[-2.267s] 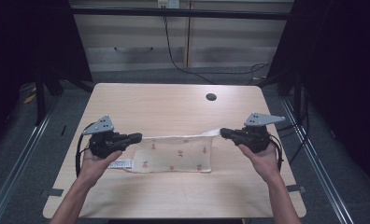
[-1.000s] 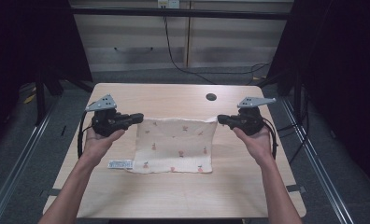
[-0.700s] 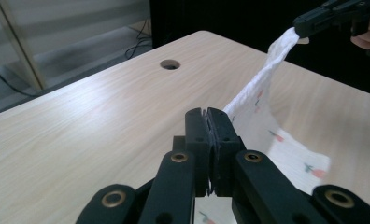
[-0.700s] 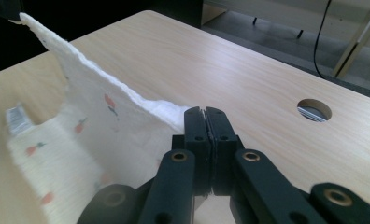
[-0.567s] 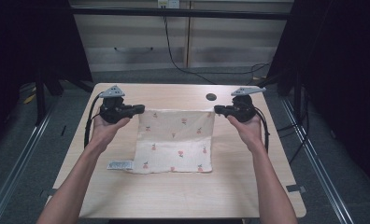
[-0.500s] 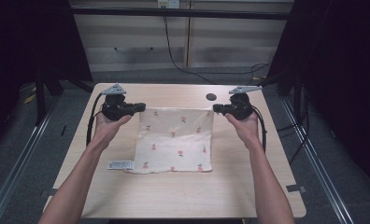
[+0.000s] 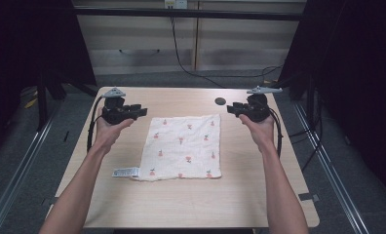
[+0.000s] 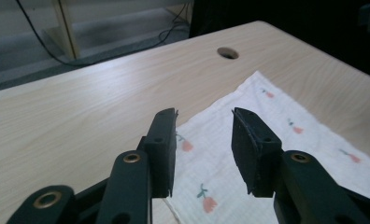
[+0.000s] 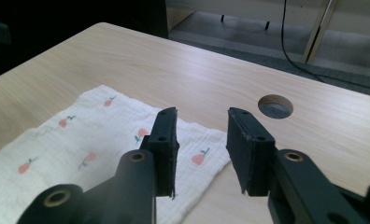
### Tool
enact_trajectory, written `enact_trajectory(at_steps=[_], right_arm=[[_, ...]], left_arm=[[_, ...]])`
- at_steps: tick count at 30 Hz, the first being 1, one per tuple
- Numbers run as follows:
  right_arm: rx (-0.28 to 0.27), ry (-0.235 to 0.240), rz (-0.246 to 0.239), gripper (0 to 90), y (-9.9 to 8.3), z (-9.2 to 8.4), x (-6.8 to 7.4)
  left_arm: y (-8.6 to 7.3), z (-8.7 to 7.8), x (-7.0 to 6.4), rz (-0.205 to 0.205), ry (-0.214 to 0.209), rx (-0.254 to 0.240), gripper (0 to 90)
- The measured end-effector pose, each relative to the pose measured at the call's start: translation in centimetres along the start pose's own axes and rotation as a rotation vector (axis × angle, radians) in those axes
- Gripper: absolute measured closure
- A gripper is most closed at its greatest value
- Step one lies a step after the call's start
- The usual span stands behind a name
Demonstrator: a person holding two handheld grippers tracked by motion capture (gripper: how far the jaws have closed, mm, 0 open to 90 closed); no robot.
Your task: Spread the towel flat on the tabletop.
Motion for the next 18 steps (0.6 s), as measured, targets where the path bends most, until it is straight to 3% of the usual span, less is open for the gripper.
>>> enact_trajectory(at_steps=[2, 5, 7, 10, 15, 18], right_arm=[[-0.005, 0.009, -0.005, 60.0, 0.0, -0.6, 0.3], [-0.010, 0.039, -0.017, 53.3, -0.5, -2.4, 1.3], [-0.010, 0.050, -0.011, 52.1, -0.9, -2.8, 1.5], [0.008, 0.062, -0.013, 49.0, -2.6, -3.4, 2.1], [0.042, 0.076, -0.036, 48.0, -4.8, -3.6, 3.4], [0.062, 0.092, -0.053, 47.9, -6.0, -3.8, 4.6]], left_arm=[[0.2, -0.8, -0.4, 0.011, -0.017, -0.001, 59.0], [0.3, -2.2, -1.1, -0.012, -0.050, -0.014, 55.4], [0.1, -2.4, -1.3, -0.001, -0.050, -0.001, 55.3], [-0.3, -3.3, -2.1, -0.012, -0.068, -0.019, 53.9], [-2.0, -4.7, -3.1, -0.005, -0.060, 0.004, 55.4], [-3.1, -5.6, -3.7, 0.012, -0.040, 0.039, 49.5]])
Point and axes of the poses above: each handheld gripper's, and its own axes: z roughly forward along the jaws, y roughly out of its top, x roughly to its left, the point moved 7 cm from there along z, roughly forward along the jaws, and after that the axes turned 11 degrees about -x, right-handed, at the moved point
